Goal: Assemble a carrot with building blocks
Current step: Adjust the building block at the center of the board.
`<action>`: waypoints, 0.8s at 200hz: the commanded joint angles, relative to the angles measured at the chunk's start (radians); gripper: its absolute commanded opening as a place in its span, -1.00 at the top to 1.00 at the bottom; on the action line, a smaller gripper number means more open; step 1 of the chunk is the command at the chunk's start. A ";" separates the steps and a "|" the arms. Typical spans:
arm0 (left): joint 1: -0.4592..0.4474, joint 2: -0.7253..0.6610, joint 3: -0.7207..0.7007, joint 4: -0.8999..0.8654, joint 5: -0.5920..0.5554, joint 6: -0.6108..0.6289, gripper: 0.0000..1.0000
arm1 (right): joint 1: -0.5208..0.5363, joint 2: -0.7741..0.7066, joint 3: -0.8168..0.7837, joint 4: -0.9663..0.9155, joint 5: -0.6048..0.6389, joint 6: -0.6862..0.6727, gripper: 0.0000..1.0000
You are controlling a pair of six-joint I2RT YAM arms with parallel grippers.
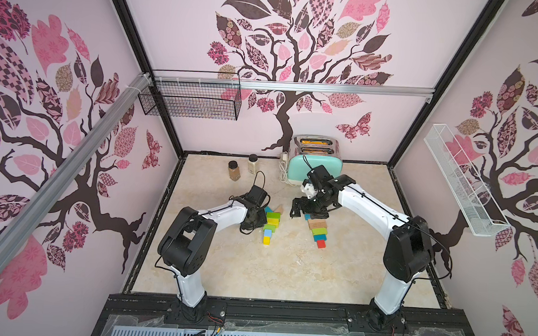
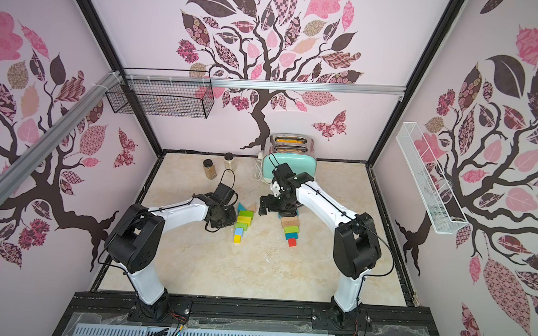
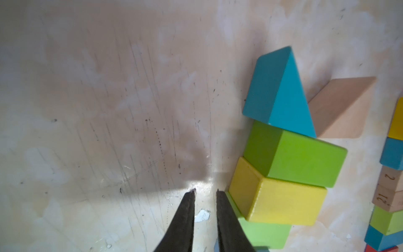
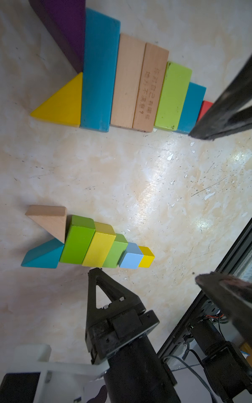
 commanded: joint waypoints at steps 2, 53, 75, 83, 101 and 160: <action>-0.004 -0.016 -0.013 0.007 0.008 -0.003 0.54 | 0.006 -0.014 -0.002 0.008 -0.005 0.003 -0.96; -0.022 0.004 -0.005 0.026 0.021 -0.010 0.53 | 0.008 -0.012 0.000 0.008 -0.005 0.000 -0.96; -0.026 0.004 -0.001 0.024 0.025 -0.010 0.53 | 0.008 -0.013 -0.002 0.007 -0.005 -0.001 -0.96; -0.025 0.004 0.000 0.022 0.024 -0.010 0.53 | 0.008 -0.011 -0.001 0.007 -0.005 -0.001 -0.96; -0.027 0.004 -0.004 0.026 0.026 -0.010 0.53 | 0.008 -0.008 0.000 0.007 -0.008 -0.002 -0.96; -0.032 0.014 0.006 0.022 0.023 -0.008 0.53 | 0.009 -0.004 0.002 0.006 -0.012 -0.004 -0.96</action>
